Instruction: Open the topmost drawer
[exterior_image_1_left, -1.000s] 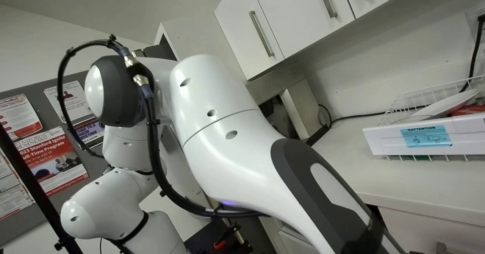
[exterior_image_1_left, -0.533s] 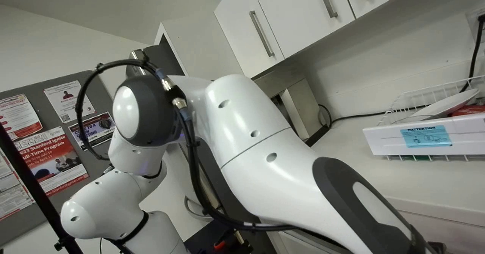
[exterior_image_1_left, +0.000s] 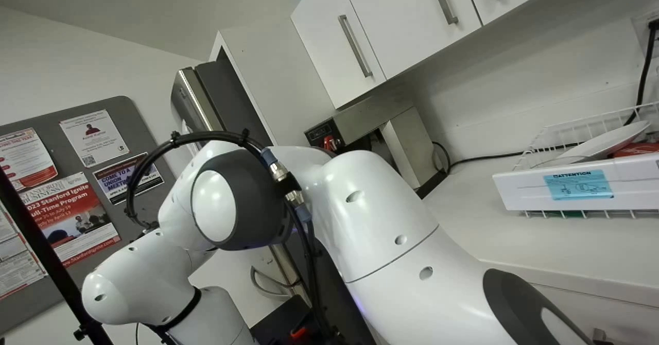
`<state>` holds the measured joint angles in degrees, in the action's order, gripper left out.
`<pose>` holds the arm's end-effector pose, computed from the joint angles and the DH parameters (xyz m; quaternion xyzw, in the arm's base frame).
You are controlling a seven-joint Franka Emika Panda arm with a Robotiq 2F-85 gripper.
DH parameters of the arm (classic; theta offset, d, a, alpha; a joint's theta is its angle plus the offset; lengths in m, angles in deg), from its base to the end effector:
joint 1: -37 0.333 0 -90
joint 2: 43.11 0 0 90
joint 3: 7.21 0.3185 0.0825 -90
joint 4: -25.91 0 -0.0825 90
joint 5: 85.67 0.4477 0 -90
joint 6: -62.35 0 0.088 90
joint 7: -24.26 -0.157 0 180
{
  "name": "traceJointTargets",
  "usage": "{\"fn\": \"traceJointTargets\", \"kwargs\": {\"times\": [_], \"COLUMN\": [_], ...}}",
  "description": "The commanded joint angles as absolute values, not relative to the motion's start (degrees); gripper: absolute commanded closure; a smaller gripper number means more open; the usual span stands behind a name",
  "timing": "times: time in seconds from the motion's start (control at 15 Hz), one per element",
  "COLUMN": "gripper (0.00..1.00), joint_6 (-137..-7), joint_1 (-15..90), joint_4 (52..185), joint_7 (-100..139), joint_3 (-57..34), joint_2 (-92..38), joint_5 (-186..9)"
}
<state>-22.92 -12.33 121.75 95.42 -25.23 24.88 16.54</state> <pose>0.3568 -0.4733 -0.1113 -0.6362 0.4091 -0.3643 0.5433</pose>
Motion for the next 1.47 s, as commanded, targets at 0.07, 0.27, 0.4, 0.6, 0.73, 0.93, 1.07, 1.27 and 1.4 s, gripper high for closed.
{"fn": "traceJointTargets", "kwargs": {"times": [0.07, 0.27, 0.4, 0.6, 0.73, 0.93, 1.07, 1.27, 1.4], "gripper": [0.00, 0.00, 0.00, 0.00, 0.00, 0.00, 0.00, 0.00, 0.00], "joint_6": [-22.8, -24.4, -24.5, -25.3, -26.1, -27.3, -27.4, -27.7, -28.0], "joint_1": [-12.2, -11.6, -11.6, -10.8, -10.2, -8.9, -7.9, -6.1, -5.0], "joint_4": [121.1, 121.9, 122.0, 122.4, 122.5, 122.9, 123.1, 123.3, 123.2], "joint_7": [94.8, 95.4, 96.0, 96.7, 97.2, 97.5, 97.7, 98.4, 98.3], "joint_3": [-25.4, -24.2, -23.4, -22.8, -22.7, -22.6, -22.7, -22.9, -23.1], "joint_2": [25.2, 25.4, 25.8, 26.4, 26.9, 27.3, 27.5, 27.9, 28.1], "joint_5": [16.7, 19.3, 21.4, 25.4, 28.0, 32.1, 34.5, 37.4, 39.0]}}
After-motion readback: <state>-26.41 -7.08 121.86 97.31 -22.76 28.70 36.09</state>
